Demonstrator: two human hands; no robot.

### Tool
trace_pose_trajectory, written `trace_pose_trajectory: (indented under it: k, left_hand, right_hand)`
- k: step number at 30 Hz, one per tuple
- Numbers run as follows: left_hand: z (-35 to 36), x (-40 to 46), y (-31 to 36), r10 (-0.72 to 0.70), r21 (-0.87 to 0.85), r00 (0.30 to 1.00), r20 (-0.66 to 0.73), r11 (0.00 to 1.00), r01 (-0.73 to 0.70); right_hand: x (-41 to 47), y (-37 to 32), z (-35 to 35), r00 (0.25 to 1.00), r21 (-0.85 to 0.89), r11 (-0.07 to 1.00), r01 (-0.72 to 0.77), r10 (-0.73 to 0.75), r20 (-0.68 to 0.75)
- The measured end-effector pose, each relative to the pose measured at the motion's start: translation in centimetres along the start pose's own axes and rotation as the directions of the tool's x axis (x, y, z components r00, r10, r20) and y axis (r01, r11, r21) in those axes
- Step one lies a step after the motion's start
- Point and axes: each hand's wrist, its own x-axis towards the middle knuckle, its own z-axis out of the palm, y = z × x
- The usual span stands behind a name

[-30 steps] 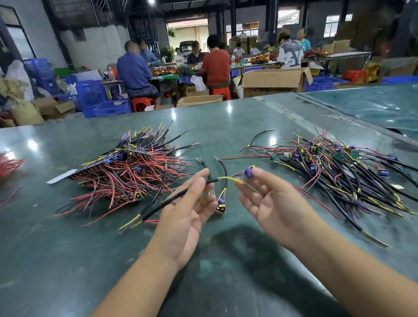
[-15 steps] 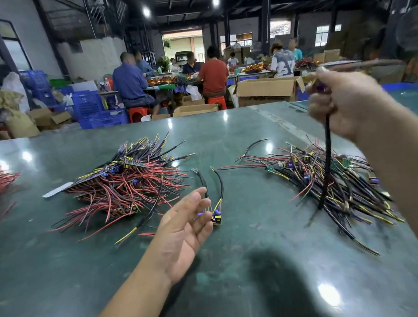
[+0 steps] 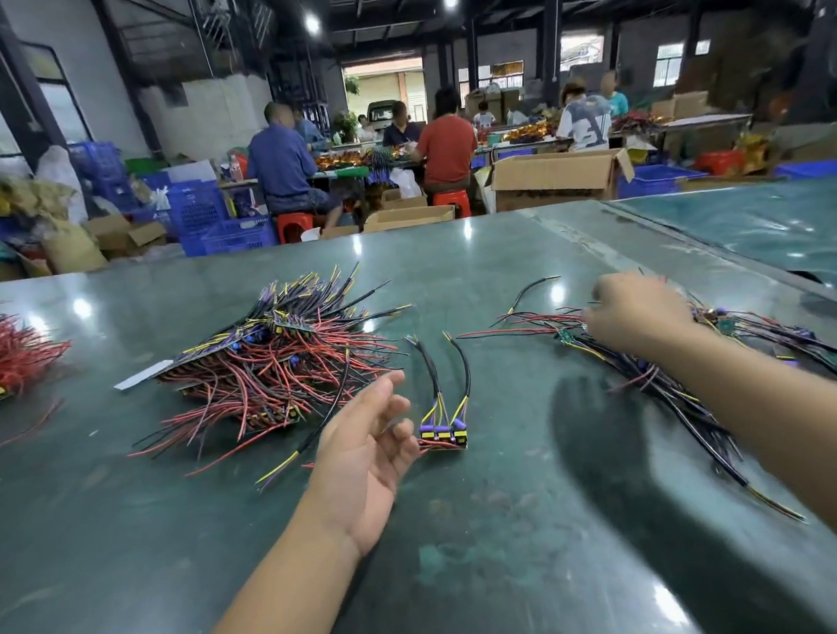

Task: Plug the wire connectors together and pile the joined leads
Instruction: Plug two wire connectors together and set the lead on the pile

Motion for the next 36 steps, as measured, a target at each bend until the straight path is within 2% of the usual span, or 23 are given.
trace_pose_trajectory:
  k: [2,5,9,12,16,19,23,26,28,30,32,34,36]
  left_hand:
    - [-0.1,0.2,0.1,0.051,0.012,0.995,-0.083,0.999,-0.050]
    - [-0.3,0.3,0.4,0.153,0.067,0.972,-0.178,0.987,-0.143]
    - [-0.6,0.7,0.0,0.312,0.280,0.922,-0.228,0.928,-0.245]
    - [-0.7,1.2,-0.5,0.425,0.486,0.880,-0.212,0.827,-0.282]
    - [-1.0,1.5,-0.7,0.507,0.607,0.843,-0.179,0.731,-0.311]
    - [-1.3,1.7,-0.8,0.506,0.642,0.845,-0.176,0.709,-0.292]
    - [-1.2,1.7,-0.8,0.511,0.641,0.842,-0.174,0.708,-0.297]
    - [-1.2,1.7,-0.6,0.530,0.663,0.827,-0.191,0.690,-0.289]
    - [-1.3,1.8,-0.5,0.546,0.679,0.815,-0.195,0.675,-0.289]
    - [-1.1,1.4,-0.3,0.555,0.663,0.808,-0.198,0.683,-0.306]
    - [-0.7,1.1,-0.2,0.552,0.693,0.817,-0.168,0.656,-0.301]
    - [-0.3,0.8,-0.2,0.513,0.801,0.857,-0.057,0.536,-0.267]
    - [-0.2,0.5,-0.7,0.407,0.885,0.905,0.121,0.368,-0.284]
  right_hand:
    - [-2.4,-2.8,0.8,0.989,0.156,0.981,0.112,-0.125,0.079]
    - [-6.8,-6.8,2.4,0.934,0.335,0.916,0.219,-0.296,0.201]
    - [-11.0,-8.9,5.0,0.883,0.308,0.892,0.332,-0.408,0.231]
    - [-12.3,-8.3,6.4,0.885,0.294,0.868,0.400,-0.449,0.123]
    - [-12.1,-7.6,6.5,0.895,0.560,0.740,0.373,-0.446,-0.007]
    - [-11.8,-7.3,6.3,0.927,0.701,0.635,0.324,-0.361,-0.101]
    - [-11.6,-7.1,4.8,0.954,0.896,0.334,0.293,-0.167,-0.250]
    - [-11.0,-6.5,2.8,0.913,0.901,0.156,0.404,-0.130,-0.387]
    - [-10.6,-5.9,1.7,0.910,0.913,0.020,0.407,-0.093,-0.404]
    - [-10.2,-5.3,0.8,0.939,0.929,-0.173,0.328,-0.043,-0.340]
    - [-9.9,-4.7,0.0,0.979,0.894,-0.414,0.173,-0.025,-0.201]
    - [-9.3,-3.8,-0.6,0.998,0.809,-0.587,0.034,-0.027,-0.062]
    - [-8.7,-2.8,-1.1,0.996,0.702,-0.707,-0.086,-0.082,0.039]
